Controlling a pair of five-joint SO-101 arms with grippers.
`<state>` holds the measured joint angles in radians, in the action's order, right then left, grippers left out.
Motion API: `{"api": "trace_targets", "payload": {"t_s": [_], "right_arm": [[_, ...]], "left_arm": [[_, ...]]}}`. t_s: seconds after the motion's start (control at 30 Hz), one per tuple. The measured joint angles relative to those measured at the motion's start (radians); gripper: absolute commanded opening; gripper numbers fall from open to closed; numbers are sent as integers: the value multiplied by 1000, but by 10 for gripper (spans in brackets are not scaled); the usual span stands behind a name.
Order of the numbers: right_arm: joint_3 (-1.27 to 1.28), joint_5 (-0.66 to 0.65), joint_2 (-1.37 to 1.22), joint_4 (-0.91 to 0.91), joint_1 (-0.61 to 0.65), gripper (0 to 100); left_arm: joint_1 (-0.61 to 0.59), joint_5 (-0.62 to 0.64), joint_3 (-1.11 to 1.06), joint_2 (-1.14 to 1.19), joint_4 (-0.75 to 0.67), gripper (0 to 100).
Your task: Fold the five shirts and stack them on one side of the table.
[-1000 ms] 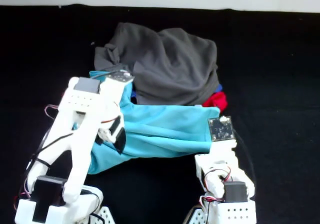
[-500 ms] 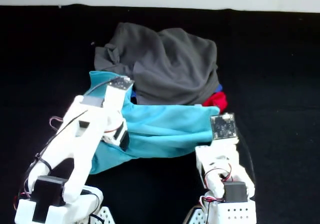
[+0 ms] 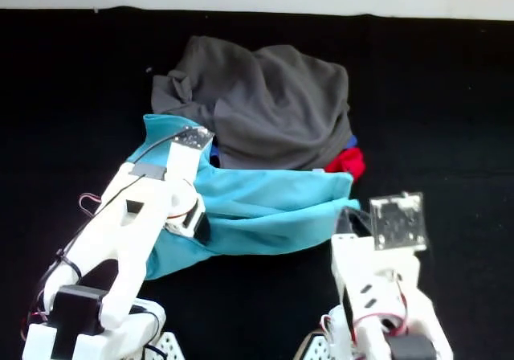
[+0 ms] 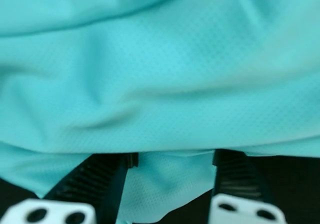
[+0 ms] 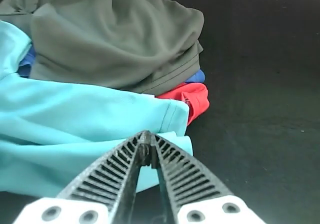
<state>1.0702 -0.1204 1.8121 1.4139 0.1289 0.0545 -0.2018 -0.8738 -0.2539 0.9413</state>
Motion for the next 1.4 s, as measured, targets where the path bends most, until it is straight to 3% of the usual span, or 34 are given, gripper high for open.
{"api": "trace_targets", "payload": {"t_s": [0.17, 0.33, 0.43, 0.57, 0.8, 1.1, 1.17, 1.27, 1.4], "right_arm": [[31, -152, 3, 94, 0, 149], [103, -261, 3, 84, 0, 181], [104, -272, 3, 41, -29, 181], [104, -272, 3, -87, -166, 181], [110, -272, 3, -273, -404, 181], [110, -272, 3, -287, -494, 183], [110, -272, 3, -287, -494, 185], [110, -272, 3, -281, -494, 243], [110, -272, 3, -233, -494, 372]], "left_arm": [[-64, 95, 0, 0, -3, 337], [-209, 57, -3, 0, -3, 319], [-296, -46, -3, 0, -3, 220], [-411, -258, -3, 0, 23, 0], [-651, -466, -2, 0, 23, 9], [-878, -494, 226, 0, 29, 11], [-881, -494, 284, 0, 86, 43], [-815, -485, 321, 0, 207, 178], [-634, -307, 321, 0, 296, 332]]}}
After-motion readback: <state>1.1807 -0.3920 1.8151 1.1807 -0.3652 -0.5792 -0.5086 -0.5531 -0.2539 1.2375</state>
